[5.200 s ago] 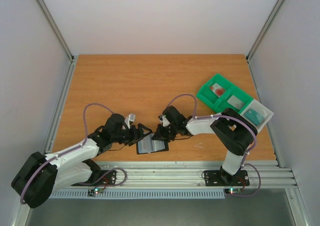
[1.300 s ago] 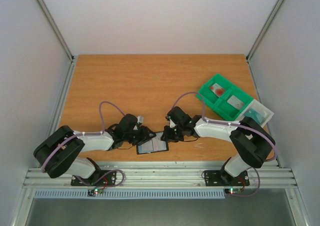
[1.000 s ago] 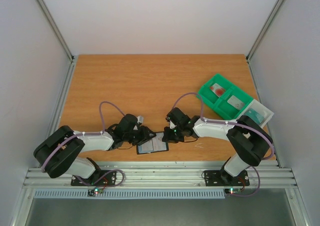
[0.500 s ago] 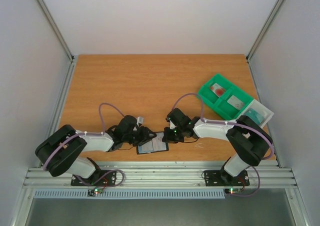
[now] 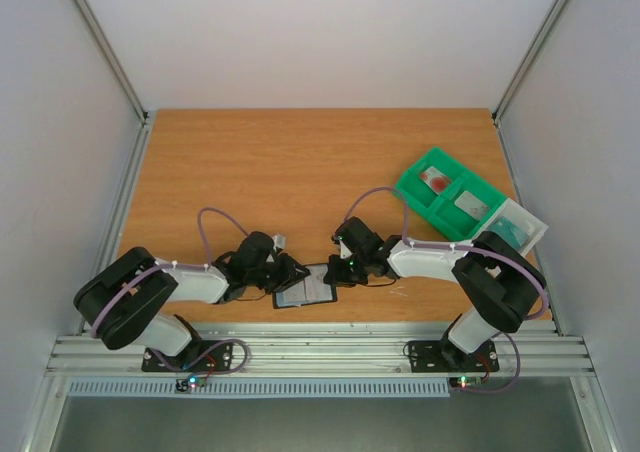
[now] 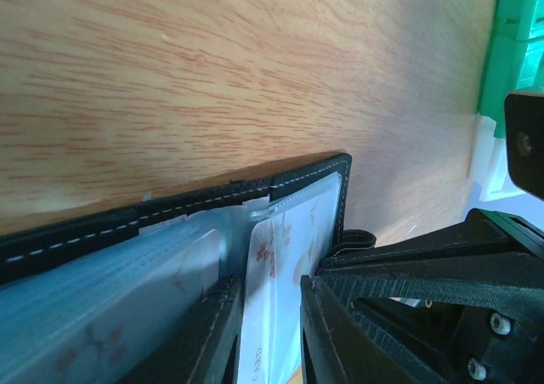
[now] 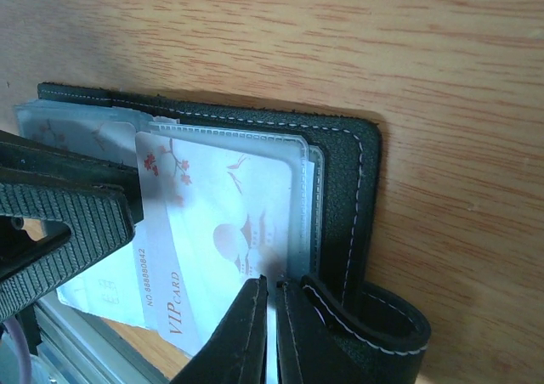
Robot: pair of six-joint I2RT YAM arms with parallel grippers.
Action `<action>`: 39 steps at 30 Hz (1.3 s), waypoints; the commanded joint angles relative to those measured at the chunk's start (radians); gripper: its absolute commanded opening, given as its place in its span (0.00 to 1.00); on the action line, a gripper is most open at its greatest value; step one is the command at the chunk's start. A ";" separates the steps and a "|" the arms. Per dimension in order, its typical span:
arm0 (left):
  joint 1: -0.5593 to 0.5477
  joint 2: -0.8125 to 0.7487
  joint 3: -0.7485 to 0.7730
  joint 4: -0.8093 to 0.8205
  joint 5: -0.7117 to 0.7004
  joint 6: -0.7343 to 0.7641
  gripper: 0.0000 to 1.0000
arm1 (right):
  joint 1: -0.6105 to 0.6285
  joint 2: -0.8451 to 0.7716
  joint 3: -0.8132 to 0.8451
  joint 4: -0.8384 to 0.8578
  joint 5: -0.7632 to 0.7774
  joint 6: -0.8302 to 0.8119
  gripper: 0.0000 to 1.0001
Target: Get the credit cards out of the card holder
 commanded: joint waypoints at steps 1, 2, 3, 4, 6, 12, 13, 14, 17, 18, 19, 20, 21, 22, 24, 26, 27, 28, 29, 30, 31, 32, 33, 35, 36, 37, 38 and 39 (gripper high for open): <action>-0.009 -0.038 -0.001 -0.027 -0.014 0.008 0.23 | 0.010 0.037 -0.041 -0.022 0.033 0.005 0.06; -0.010 -0.053 0.002 -0.058 -0.022 0.011 0.25 | 0.009 0.033 -0.038 -0.025 0.032 0.006 0.06; -0.010 -0.072 0.006 -0.084 -0.030 0.017 0.27 | 0.009 0.025 -0.039 -0.028 0.032 0.006 0.06; -0.011 -0.090 0.011 -0.116 -0.035 0.020 0.28 | 0.009 0.020 -0.037 -0.034 0.036 0.006 0.06; -0.012 -0.114 0.018 -0.167 -0.048 0.029 0.30 | 0.009 0.013 -0.030 -0.055 0.048 0.001 0.06; -0.014 -0.126 0.017 -0.239 -0.067 0.027 0.33 | 0.009 0.015 -0.023 -0.084 0.058 -0.006 0.06; -0.016 -0.120 0.017 -0.238 -0.069 0.025 0.33 | 0.009 0.017 -0.024 -0.083 0.057 -0.005 0.06; -0.020 -0.114 0.018 -0.234 -0.072 0.022 0.33 | 0.010 0.020 -0.025 -0.082 0.055 -0.003 0.06; -0.038 -0.078 0.027 -0.188 -0.064 0.017 0.34 | 0.009 0.023 -0.028 -0.075 0.058 0.002 0.06; -0.045 -0.061 0.034 -0.177 -0.060 0.016 0.34 | 0.009 0.022 -0.030 -0.073 0.060 0.004 0.06; -0.055 -0.047 0.036 -0.172 -0.063 0.015 0.34 | 0.009 0.023 -0.032 -0.069 0.063 0.009 0.06; -0.067 -0.036 0.035 -0.159 -0.070 0.009 0.34 | 0.009 0.023 -0.035 -0.062 0.063 0.012 0.06; -0.075 -0.029 0.030 -0.141 -0.077 0.001 0.34 | 0.010 0.023 -0.037 -0.057 0.062 0.015 0.06; -0.080 -0.022 0.025 -0.125 -0.081 -0.011 0.34 | 0.010 0.025 -0.040 -0.052 0.061 0.019 0.06; -0.083 -0.008 0.026 -0.113 -0.082 -0.018 0.33 | 0.009 0.023 -0.046 -0.045 0.060 0.022 0.06; -0.083 -0.005 0.031 -0.110 -0.081 -0.015 0.29 | 0.009 0.022 -0.049 -0.043 0.062 0.023 0.06; -0.083 -0.005 0.033 -0.109 -0.082 -0.014 0.25 | 0.009 0.022 -0.049 -0.044 0.064 0.022 0.06; -0.084 -0.009 0.034 -0.108 -0.083 -0.014 0.22 | 0.010 0.021 -0.050 -0.043 0.064 0.021 0.06; -0.084 -0.016 0.035 -0.109 -0.084 -0.014 0.17 | 0.010 0.020 -0.052 -0.043 0.064 0.021 0.06; -0.084 -0.024 0.035 -0.110 -0.087 -0.014 0.13 | 0.009 0.020 -0.054 -0.041 0.065 0.022 0.05; -0.084 -0.033 0.036 -0.116 -0.090 -0.013 0.08 | 0.009 0.021 -0.055 -0.040 0.065 0.021 0.05; -0.084 -0.044 0.038 -0.128 -0.094 -0.008 0.03 | 0.009 0.022 -0.057 -0.038 0.066 0.021 0.05; -0.083 -0.056 0.040 -0.144 -0.099 -0.004 0.01 | 0.009 0.024 -0.058 -0.035 0.067 0.023 0.05; -0.084 -0.084 0.041 -0.178 -0.112 0.004 0.01 | 0.009 0.025 -0.059 -0.034 0.069 0.023 0.05; -0.084 -0.090 0.041 -0.193 -0.118 0.010 0.01 | 0.010 0.027 -0.061 -0.032 0.071 0.024 0.05; -0.083 -0.103 0.040 -0.210 -0.126 0.013 0.00 | 0.010 0.027 -0.062 -0.030 0.072 0.025 0.05; -0.083 -0.111 0.039 -0.219 -0.131 0.016 0.00 | 0.009 0.031 -0.061 -0.029 0.071 0.025 0.05; -0.083 -0.121 0.035 -0.222 -0.133 0.019 0.01 | 0.010 0.034 -0.060 -0.029 0.070 0.026 0.05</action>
